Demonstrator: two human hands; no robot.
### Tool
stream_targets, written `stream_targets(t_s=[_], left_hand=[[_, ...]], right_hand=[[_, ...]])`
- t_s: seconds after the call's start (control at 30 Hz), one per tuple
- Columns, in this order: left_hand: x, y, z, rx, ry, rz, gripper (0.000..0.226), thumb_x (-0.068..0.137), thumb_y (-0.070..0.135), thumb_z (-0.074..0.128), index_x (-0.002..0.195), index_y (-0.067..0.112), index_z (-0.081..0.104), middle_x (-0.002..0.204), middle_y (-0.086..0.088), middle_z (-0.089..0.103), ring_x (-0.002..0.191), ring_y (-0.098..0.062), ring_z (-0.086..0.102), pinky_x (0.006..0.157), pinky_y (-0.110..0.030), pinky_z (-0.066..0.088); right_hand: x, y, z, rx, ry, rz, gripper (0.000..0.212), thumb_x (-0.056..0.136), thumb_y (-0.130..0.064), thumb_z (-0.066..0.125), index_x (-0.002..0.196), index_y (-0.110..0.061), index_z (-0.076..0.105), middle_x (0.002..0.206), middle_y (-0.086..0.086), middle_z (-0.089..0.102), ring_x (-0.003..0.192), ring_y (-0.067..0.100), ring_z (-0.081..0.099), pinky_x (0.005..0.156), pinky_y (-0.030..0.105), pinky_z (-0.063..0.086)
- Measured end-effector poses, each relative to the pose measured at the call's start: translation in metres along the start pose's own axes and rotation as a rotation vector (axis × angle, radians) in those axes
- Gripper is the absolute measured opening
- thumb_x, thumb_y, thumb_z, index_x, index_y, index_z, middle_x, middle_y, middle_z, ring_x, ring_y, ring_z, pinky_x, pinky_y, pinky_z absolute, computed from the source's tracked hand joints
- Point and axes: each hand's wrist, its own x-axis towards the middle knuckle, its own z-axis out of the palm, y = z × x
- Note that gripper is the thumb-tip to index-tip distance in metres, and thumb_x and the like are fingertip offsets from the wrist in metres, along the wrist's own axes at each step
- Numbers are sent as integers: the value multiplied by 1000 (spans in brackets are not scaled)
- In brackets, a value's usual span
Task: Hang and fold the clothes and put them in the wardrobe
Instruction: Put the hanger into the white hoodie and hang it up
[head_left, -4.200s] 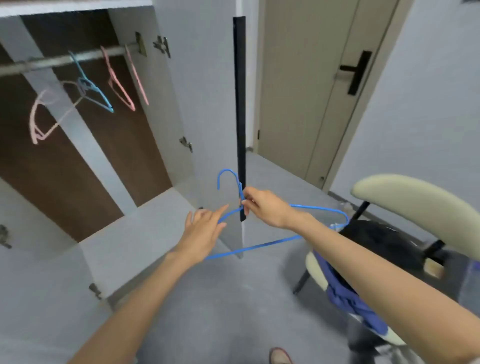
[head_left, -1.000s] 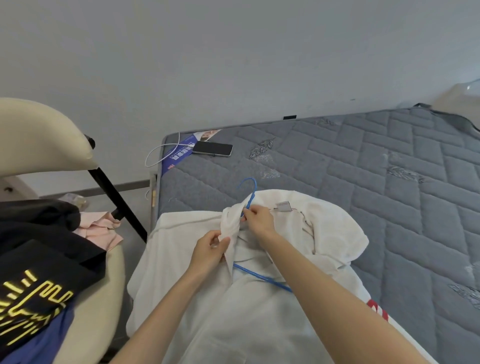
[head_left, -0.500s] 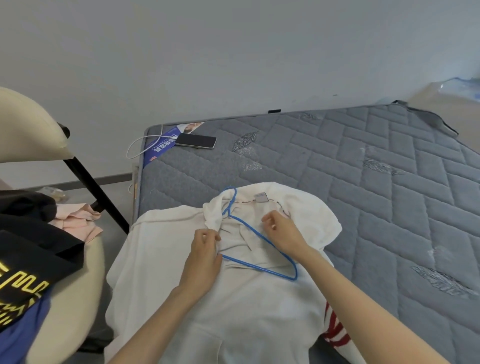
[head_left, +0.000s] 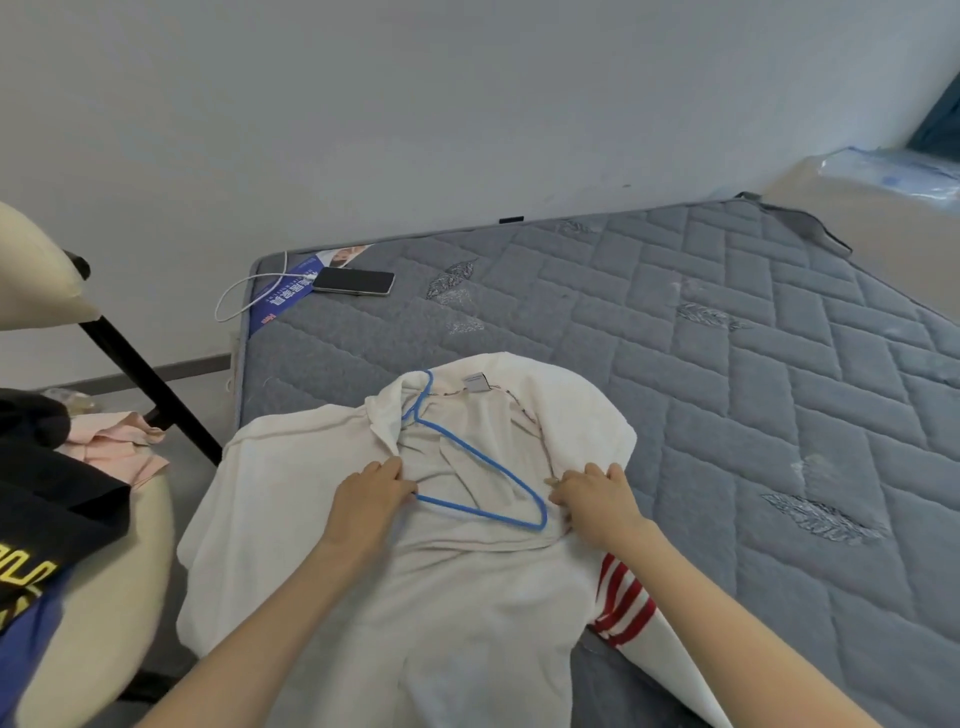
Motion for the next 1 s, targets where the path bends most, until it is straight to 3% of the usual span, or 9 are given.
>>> stream_targets(t_s=[0.07, 0.27, 0.4, 0.5, 0.6, 0.67, 0.77, 0.87, 1.0], left_hand=[[0, 1, -3, -109, 33, -37, 15, 70, 17, 79, 72, 25, 67, 72, 3, 49, 66, -21, 54, 50, -28, 38], [11, 24, 2, -185, -82, -25, 17, 92, 9, 51, 97, 8, 67, 105, -10, 58, 102, -31, 53, 84, -42, 43], [15, 59, -1, -199, -209, -44, 18, 88, 26, 44, 80, 14, 55, 79, -1, 44, 85, -23, 49, 57, -23, 29], [15, 76, 6, -213, -254, -41, 11, 90, 17, 48, 82, 11, 54, 72, -1, 43, 87, -27, 51, 71, -28, 37], [8, 58, 23, -403, -251, -51, 15, 89, 23, 42, 83, 19, 55, 96, -5, 64, 98, -25, 60, 87, -36, 49], [0, 37, 26, -534, -166, -73, 21, 81, 21, 40, 73, 13, 57, 76, 7, 65, 76, -10, 60, 73, -32, 49], [-15, 10, 15, -759, -124, -226, 33, 89, -2, 44, 75, 17, 67, 67, 9, 68, 60, -1, 57, 61, -18, 45], [-32, -19, 4, -861, -59, -338, 35, 94, -4, 41, 90, 18, 69, 82, -3, 71, 60, -8, 62, 58, -18, 50], [-61, -45, -4, -837, 36, -393, 30, 96, 4, 46, 92, 27, 66, 87, 3, 70, 65, 2, 60, 60, -9, 45]], right_hand=[[-8, 3, -2, 38, -8, 30, 24, 93, -3, 37, 75, -19, 43, 121, 3, 55, 112, 25, 51, 80, 31, 32], [-29, 10, -26, 157, 106, -41, 29, 92, -2, 41, 111, -14, 60, 116, 3, 52, 101, 27, 57, 70, 31, 38], [-39, 11, -46, 301, 262, -79, 23, 89, -3, 45, 101, -13, 62, 110, 0, 45, 87, 25, 54, 67, 31, 41], [-32, 2, -60, 483, 451, -90, 18, 91, -8, 44, 100, -9, 59, 113, 1, 46, 81, 19, 49, 64, 23, 32], [-6, -17, -66, 559, 533, -197, 18, 89, -3, 45, 98, -8, 60, 117, 5, 46, 94, 27, 52, 74, 30, 40], [15, -31, -57, 687, 459, -304, 26, 84, 2, 47, 102, -9, 62, 120, 8, 47, 105, 29, 51, 91, 37, 43], [34, -49, -36, 848, 284, -325, 60, 84, 12, 40, 136, -16, 47, 149, 13, 29, 140, 23, 25, 113, 24, 20], [36, -65, -23, 933, 229, -247, 73, 86, 12, 36, 147, -28, 28, 159, 8, 7, 147, 17, 7, 102, 14, 20], [22, -87, -15, 970, 369, -227, 70, 88, 6, 45, 147, -24, 24, 157, 5, 9, 146, 16, 8, 101, 10, 14]])
